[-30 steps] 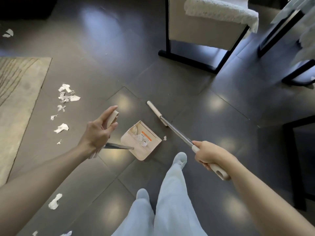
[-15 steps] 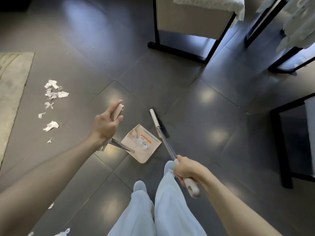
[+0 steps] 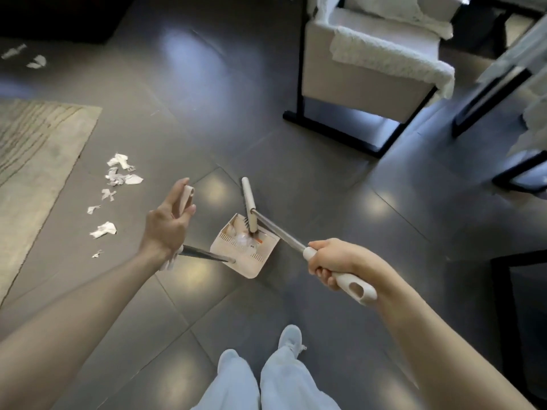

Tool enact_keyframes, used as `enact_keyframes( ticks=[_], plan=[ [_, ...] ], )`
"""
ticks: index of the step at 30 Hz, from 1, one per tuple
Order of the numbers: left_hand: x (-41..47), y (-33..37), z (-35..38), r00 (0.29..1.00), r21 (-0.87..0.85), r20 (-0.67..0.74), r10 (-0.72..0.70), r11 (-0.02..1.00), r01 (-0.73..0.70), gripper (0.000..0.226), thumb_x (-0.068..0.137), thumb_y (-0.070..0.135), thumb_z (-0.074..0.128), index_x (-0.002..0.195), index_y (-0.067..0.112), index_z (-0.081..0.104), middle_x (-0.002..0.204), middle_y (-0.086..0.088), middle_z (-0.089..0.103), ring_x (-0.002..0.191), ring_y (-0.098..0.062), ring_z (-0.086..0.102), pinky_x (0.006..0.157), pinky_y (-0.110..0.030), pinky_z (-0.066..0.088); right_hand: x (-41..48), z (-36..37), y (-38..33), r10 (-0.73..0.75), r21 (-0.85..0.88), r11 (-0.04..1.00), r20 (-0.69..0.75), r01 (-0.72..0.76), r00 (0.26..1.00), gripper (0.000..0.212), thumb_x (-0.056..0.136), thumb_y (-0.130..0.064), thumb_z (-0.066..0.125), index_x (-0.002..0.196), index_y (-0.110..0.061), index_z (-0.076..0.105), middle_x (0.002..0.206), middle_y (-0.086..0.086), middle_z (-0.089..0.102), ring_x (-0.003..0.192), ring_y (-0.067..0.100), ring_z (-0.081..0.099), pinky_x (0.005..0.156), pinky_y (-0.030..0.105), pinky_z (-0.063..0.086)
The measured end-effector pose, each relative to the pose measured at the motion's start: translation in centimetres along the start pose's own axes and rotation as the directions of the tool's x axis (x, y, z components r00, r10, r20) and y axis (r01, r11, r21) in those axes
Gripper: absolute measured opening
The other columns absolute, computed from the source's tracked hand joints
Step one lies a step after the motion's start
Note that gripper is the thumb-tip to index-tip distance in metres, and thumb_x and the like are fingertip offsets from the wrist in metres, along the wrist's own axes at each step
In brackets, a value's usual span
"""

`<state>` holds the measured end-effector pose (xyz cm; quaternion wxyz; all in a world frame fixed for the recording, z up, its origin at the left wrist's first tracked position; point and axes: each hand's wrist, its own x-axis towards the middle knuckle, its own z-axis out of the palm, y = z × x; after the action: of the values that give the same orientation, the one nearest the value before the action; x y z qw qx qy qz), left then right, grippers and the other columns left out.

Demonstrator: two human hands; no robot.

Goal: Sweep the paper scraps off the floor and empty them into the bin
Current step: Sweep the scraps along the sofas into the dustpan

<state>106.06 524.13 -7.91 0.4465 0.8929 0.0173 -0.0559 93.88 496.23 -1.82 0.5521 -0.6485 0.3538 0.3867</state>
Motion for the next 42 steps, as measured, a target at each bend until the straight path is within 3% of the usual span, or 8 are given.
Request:
enact_keyframes(
  ticks=[10, 14, 20, 27, 32, 35, 39, 42],
  plan=[
    [16.0, 0.3, -6.6, 0.974, -0.167, -0.206, -0.099, 0.984, 0.064, 0.049, 0.094, 0.023, 0.060, 0.136, 0.044, 0.047, 0.115, 0.000, 0.066, 0.083, -0.029, 0.062, 0.075, -0.029, 0.050, 9.9, 1.2, -23.3, -0.155, -0.059, 0.986, 0.039, 0.157, 0.987, 0.047, 0.088, 0.008, 0.042, 0.122, -0.025, 0.044, 0.042, -0.002, 0.041, 0.032, 0.005, 0.035, 0.033, 0.014, 0.032],
    [23.9, -0.1, -9.5, 0.983, -0.157, -0.158, -0.095, 0.985, 0.070, 0.047, 0.094, 0.020, 0.059, 0.134, 0.043, 0.049, 0.116, 0.003, 0.064, 0.096, -0.032, 0.063, 0.082, -0.031, 0.049, 15.1, 3.8, -31.9, -0.177, -0.100, 0.979, 0.032, 0.179, 0.984, 0.057, 0.087, 0.007, 0.045, 0.137, -0.020, 0.041, 0.049, 0.001, 0.044, 0.035, 0.006, 0.038, 0.034, 0.016, 0.034],
    [33.8, -1.4, -14.1, 0.972, -0.135, -0.182, -0.146, 0.983, 0.123, 0.045, 0.093, 0.024, 0.062, 0.125, 0.054, 0.049, 0.084, 0.013, 0.062, 0.061, -0.007, 0.055, 0.062, -0.026, 0.047, 23.6, 6.0, -43.1, -0.182, -0.215, 0.960, 0.014, 0.181, 0.983, 0.060, 0.082, 0.004, 0.044, 0.141, -0.010, 0.039, 0.048, 0.002, 0.049, 0.039, 0.010, 0.042, 0.042, 0.021, 0.040],
    [46.4, -2.7, -15.2, 0.932, -0.174, -0.261, -0.250, 0.962, 0.209, 0.048, 0.093, 0.023, 0.062, 0.133, 0.047, 0.049, 0.088, 0.021, 0.063, 0.057, 0.001, 0.055, 0.063, -0.021, 0.050, 35.3, 4.4, -58.5, -0.265, -0.556, 0.805, -0.023, 0.208, 0.964, 0.050, 0.078, 0.003, 0.044, 0.127, -0.002, 0.048, 0.068, 0.016, 0.057, 0.060, 0.028, 0.051, 0.062, 0.036, 0.045],
    [55.4, -2.2, -13.7, 0.916, -0.184, -0.243, -0.321, 0.942, 0.281, 0.049, 0.094, 0.024, 0.061, 0.134, 0.049, 0.048, 0.112, 0.001, 0.067, 0.090, -0.024, 0.064, 0.078, -0.024, 0.047, 42.1, 2.5, -69.2, -0.255, -0.696, 0.695, -0.001, 0.182, 0.967, 0.039, 0.077, 0.006, 0.044, 0.114, 0.006, 0.056, 0.067, 0.017, 0.056, 0.062, 0.031, 0.052, 0.061, 0.036, 0.045],
    [59.5, -1.5, -13.5, 0.906, -0.191, -0.241, -0.347, 0.933, 0.306, 0.054, 0.094, 0.024, 0.061, 0.124, 0.065, 0.045, 0.121, 0.002, 0.066, 0.097, -0.004, 0.060, 0.077, -0.006, 0.041, 44.9, 2.7, -73.5, -0.226, -0.806, 0.575, 0.005, 0.137, 0.974, 0.025, 0.076, 0.007, 0.047, 0.097, 0.003, 0.058, 0.067, 0.015, 0.058, 0.061, 0.030, 0.056, 0.056, 0.028, 0.047],
    [61.8, -1.2, -14.0, 0.883, -0.176, -0.253, -0.394, 0.917, 0.359, 0.057, 0.094, 0.027, 0.060, 0.113, 0.077, 0.040, 0.090, 0.022, 0.065, 0.076, -0.002, 0.059, 0.070, -0.010, 0.041, 47.6, 4.5, -76.2, -0.107, -0.837, 0.534, 0.077, 0.123, 0.991, 0.011, 0.084, 0.003, 0.045, 0.084, -0.003, 0.054, 0.074, 0.012, 0.056, 0.062, 0.024, 0.054, 0.055, 0.024, 0.046],
    [61.3, -1.6, -14.2, 0.849, -0.204, -0.283, -0.447, 0.893, 0.402, 0.054, 0.095, 0.029, 0.060, 0.114, 0.075, 0.042, 0.073, 0.031, 0.059, 0.061, 0.005, 0.052, 0.068, -0.014, 0.042, 48.0, 6.9, -76.5, -0.066, -0.803, 0.577, 0.138, 0.151, 0.988, 0.019, 0.083, 0.003, 0.046, 0.100, -0.001, 0.054, 0.086, 0.018, 0.056, 0.073, 0.026, 0.052, 0.067, 0.035, 0.045]
  ],
)
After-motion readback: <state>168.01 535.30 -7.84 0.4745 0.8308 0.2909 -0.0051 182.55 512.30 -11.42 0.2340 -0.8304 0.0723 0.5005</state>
